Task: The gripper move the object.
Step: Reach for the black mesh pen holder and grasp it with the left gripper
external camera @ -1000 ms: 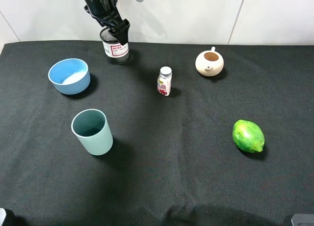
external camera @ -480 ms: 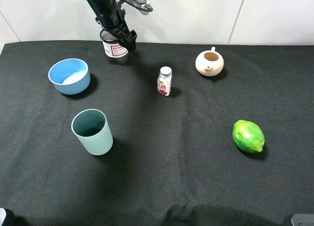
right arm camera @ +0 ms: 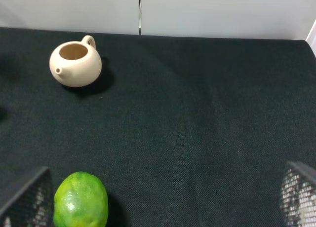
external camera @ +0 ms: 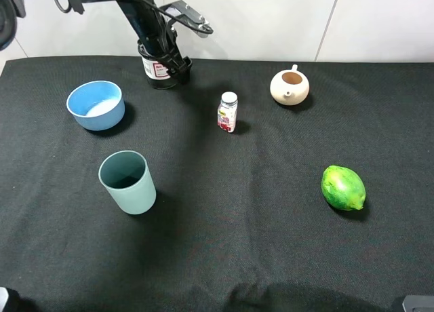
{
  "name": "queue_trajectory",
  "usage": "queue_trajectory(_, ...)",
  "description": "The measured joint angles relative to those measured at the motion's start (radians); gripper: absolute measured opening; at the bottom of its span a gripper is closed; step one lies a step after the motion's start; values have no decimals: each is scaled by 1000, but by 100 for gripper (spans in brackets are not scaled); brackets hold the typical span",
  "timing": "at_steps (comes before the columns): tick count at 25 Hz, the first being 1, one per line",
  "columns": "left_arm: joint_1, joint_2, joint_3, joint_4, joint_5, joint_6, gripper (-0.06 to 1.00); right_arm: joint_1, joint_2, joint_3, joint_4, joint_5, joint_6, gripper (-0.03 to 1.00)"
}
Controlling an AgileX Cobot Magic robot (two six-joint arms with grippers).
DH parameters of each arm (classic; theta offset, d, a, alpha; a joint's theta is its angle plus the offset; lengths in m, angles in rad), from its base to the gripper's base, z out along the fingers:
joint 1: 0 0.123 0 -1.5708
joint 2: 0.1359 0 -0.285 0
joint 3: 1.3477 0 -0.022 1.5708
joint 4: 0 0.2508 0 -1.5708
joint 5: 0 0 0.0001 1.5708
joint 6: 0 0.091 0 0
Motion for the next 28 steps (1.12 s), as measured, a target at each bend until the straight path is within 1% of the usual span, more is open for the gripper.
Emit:
queue_trajectory(7,0,19,0,0,-17,1,97,0,0,0,0,0,0,69)
queue_trajectory(9,0,19,0,0,-18,1,94,0,0,0,0,0,0,69)
queue_trajectory(11,0,19,0,0,-19,1,89,0,0,0,0,0,0,69)
queue_trajectory(17,0,19,0,0,-42,1,68,0,0,0,0,0,0,69)
queue_trajectory(28,0,19,0,1,-58,1,41,0,0,0,0,0,0,69)
